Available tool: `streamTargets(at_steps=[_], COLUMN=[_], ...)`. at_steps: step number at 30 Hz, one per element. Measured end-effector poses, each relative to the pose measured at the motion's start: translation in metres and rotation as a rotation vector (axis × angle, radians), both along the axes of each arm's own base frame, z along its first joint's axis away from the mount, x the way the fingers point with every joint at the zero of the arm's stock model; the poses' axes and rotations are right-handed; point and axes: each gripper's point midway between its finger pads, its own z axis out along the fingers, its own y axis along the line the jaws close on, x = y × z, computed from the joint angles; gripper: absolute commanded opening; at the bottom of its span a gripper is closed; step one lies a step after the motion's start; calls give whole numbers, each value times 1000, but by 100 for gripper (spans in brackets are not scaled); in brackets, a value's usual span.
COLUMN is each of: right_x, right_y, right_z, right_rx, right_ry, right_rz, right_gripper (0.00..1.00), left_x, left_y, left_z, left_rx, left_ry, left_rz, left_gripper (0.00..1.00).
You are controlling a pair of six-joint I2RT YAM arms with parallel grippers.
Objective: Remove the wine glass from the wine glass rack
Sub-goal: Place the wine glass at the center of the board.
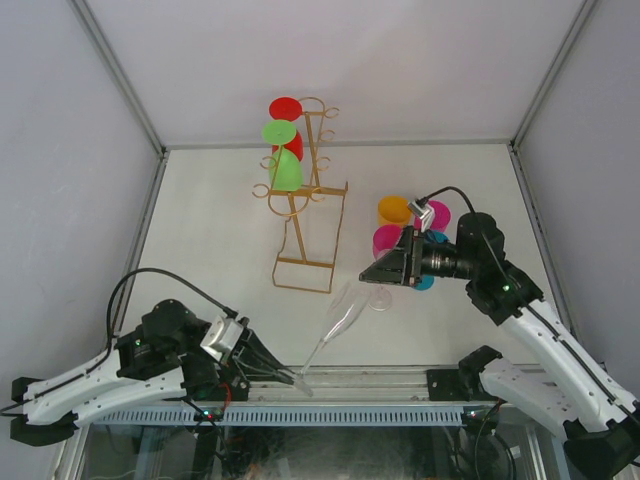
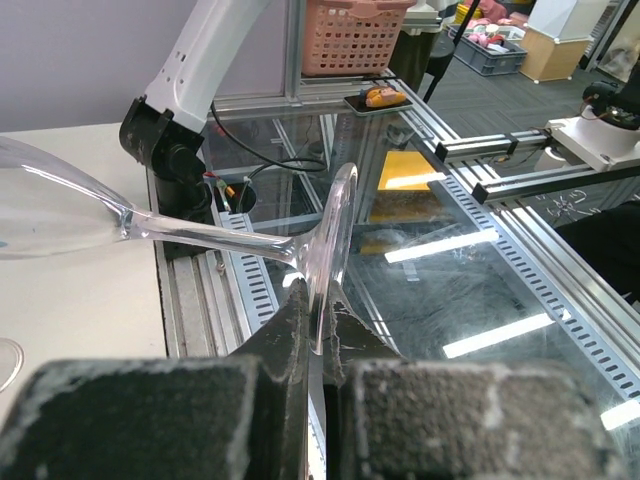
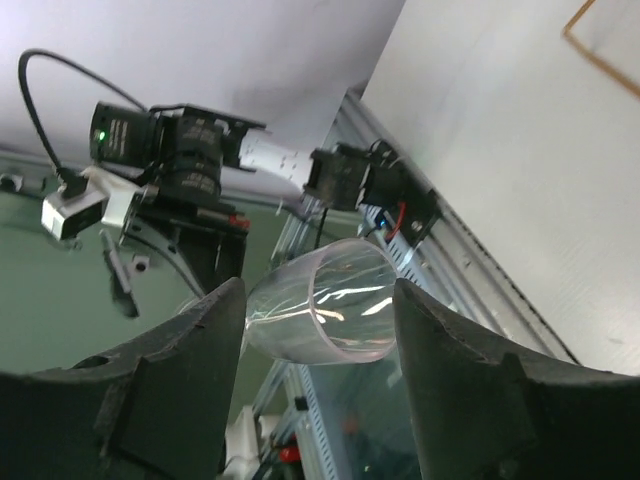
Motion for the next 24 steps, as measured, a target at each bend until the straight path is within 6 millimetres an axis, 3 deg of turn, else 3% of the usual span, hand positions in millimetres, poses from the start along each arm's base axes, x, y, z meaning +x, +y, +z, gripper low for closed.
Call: streamTargets(at_steps=[12,19,24], right_x=[-42,-68,-79], right_y=[9,12,16], right_z=[15,24,29], right_rx=[112,145,163], right_ry=[22,-10,-32], right_rz=[309,439,503], right_gripper=[44,42,31], left_x=[-4,-11,-14], left_y=[4,8,10], left_z=[7,8,8], left_rx=[-37,-49,-54], left_ry=[-25,-37,-53], left_rz=[-22,-57,-81], left_gripper=[0,0,0])
